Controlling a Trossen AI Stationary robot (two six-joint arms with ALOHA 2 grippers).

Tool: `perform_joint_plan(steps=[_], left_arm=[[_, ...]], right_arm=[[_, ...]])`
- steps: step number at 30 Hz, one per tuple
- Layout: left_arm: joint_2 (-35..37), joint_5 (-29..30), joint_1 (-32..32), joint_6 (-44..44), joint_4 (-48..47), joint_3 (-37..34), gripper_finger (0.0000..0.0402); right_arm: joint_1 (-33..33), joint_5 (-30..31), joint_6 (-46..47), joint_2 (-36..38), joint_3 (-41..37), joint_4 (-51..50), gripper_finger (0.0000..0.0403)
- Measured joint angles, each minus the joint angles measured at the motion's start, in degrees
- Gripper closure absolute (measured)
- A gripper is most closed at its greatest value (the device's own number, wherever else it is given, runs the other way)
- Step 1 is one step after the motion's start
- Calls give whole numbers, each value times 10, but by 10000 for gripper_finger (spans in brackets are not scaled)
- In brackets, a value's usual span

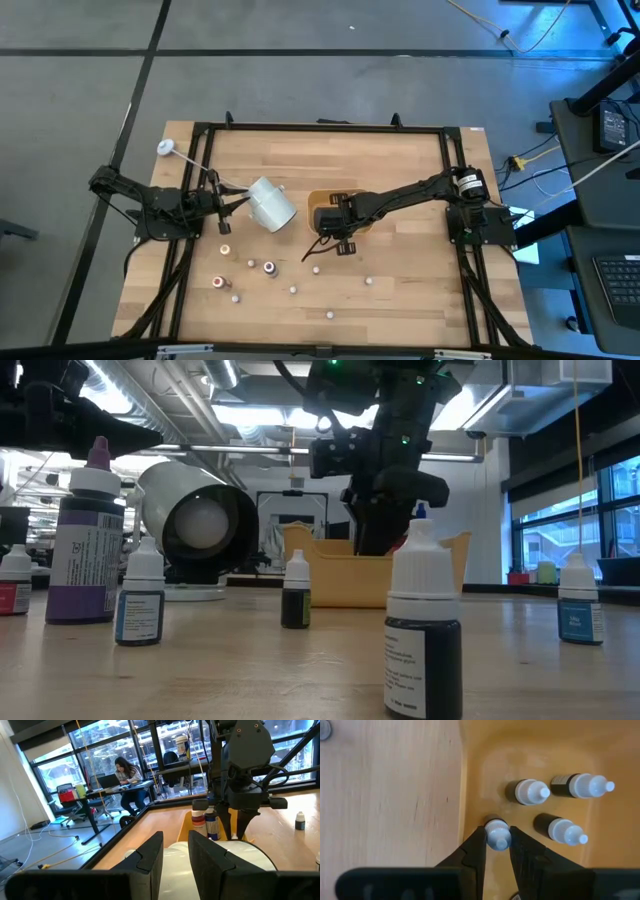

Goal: Pick & Place food coloring
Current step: Put the top small red food coloring bottle into the yellow bin

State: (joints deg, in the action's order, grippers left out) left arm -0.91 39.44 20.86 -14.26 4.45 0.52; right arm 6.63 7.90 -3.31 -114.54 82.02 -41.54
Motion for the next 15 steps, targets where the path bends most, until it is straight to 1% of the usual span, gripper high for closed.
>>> perform_joint_plan(steps=[15], left_arm=[[0,0,0,0,0,0,313]], right_arm=[[0,0,3,0,0,0,323]])
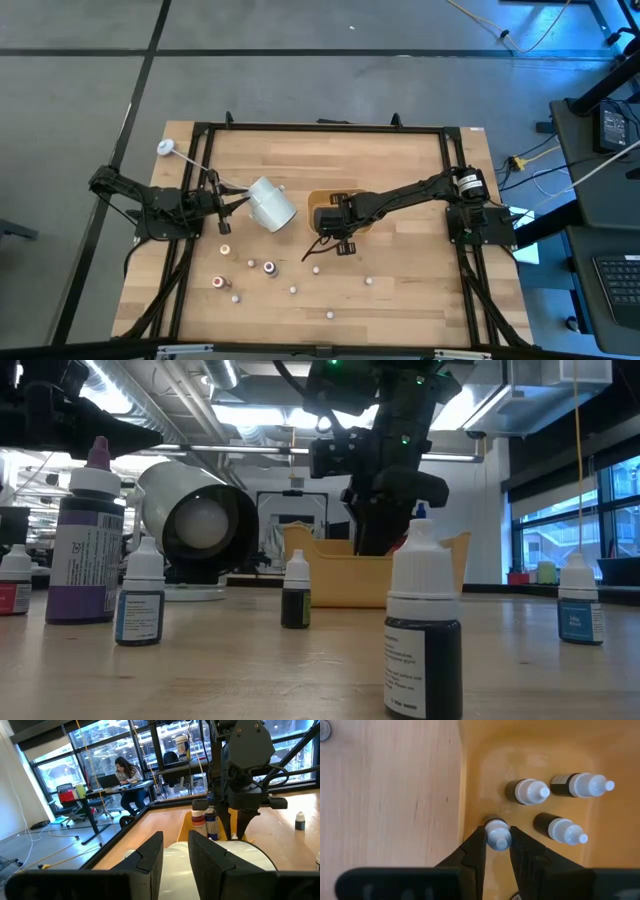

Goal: Pick & Place food coloring
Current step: Put the top small red food coloring bottle into the yellow bin, then put the right small blue food coloring bottle into the yellow bin

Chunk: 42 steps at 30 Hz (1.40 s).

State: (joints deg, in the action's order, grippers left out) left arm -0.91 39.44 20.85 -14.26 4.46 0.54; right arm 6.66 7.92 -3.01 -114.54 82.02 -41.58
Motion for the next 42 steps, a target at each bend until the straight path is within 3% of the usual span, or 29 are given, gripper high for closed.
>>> perform_joint_plan(steps=[18,29,32,42], left_arm=[[0,0,0,0,0,0,313],[0,0,0,0,0,0,313],[0,0,0,0,0,0,313],[0,-1,0,0,0,0,313]], right_arm=[[0,2,2,0,5,-11,263],[9,0,36,-1,128,-162,262],[35,-6,54,5,157,-193,262],[207,-22,174,30,143,-207,262]])
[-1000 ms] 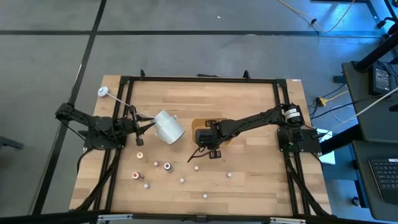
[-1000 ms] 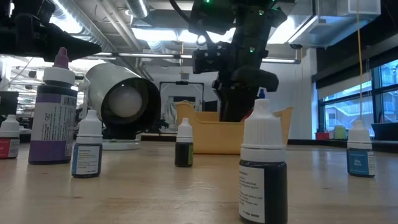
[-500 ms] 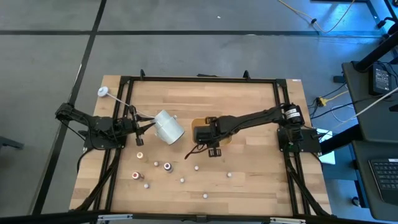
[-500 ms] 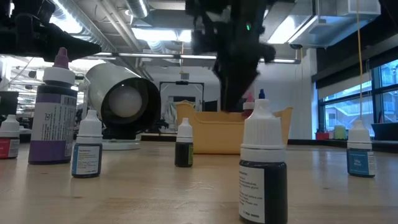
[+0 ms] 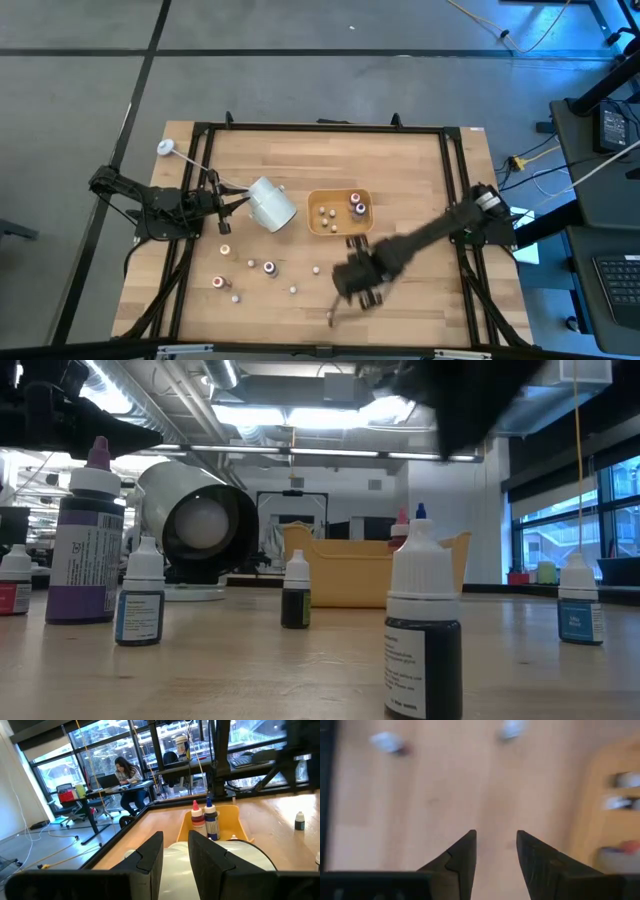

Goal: Pick & Place food coloring
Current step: Put the right small blue food coloring bottle into the yellow bin

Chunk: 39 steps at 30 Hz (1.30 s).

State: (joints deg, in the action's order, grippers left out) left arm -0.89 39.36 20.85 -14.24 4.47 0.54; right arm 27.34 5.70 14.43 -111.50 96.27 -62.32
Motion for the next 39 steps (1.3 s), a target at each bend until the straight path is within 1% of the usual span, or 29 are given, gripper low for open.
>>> perform_joint_plan(steps=[3,6,8,12,15,21,26,32,39], left_arm=[[0,0,0,0,0,0,313],[0,0,0,0,0,0,313],[0,0,0,0,0,0,313],[0,0,0,1,0,0,313],[0,0,0,1,0,0,313],[0,0,0,1,0,0,313],[0,0,0,0,0,0,313],[0,0,0,0,0,0,313],[0,1,0,0,0,0,313]], right_arm=[[49,9,57,0,0,6,262],[86,50,99,0,0,7,262],[105,65,121,0,0,7,262],[119,60,173,-3,0,2,262],[120,48,192,-3,0,-2,262],[119,47,184,-5,-1,-7,262],[115,47,184,-5,-1,-37,262],[106,48,154,-5,-1,-55,262],[105,78,135,-5,-1,-66,262]])
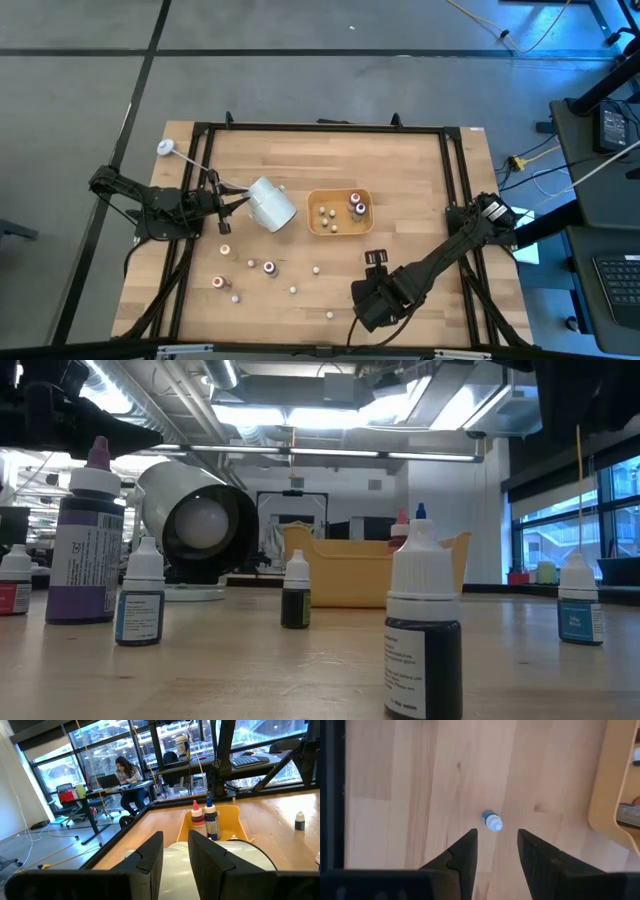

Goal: Pick & Place food coloring
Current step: Put the right small blue food coloring bottle into the yellow bin

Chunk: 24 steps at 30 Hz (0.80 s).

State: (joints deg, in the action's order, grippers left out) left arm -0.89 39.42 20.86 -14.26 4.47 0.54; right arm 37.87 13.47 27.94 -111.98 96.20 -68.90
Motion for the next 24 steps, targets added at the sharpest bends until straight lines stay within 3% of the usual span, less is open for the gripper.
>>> perform_joint_plan(steps=[4,12,19,24], left_arm=[[0,0,0,0,0,0,313],[0,0,0,0,0,0,313],[0,0,0,0,0,0,313],[0,0,0,0,0,0,313]], right_arm=[[-4,-1,-5,5,-22,26,262],[-19,-33,-8,86,-174,197,262],[-29,-46,-10,113,-256,229,262],[-40,-73,-43,115,-273,257,262]])
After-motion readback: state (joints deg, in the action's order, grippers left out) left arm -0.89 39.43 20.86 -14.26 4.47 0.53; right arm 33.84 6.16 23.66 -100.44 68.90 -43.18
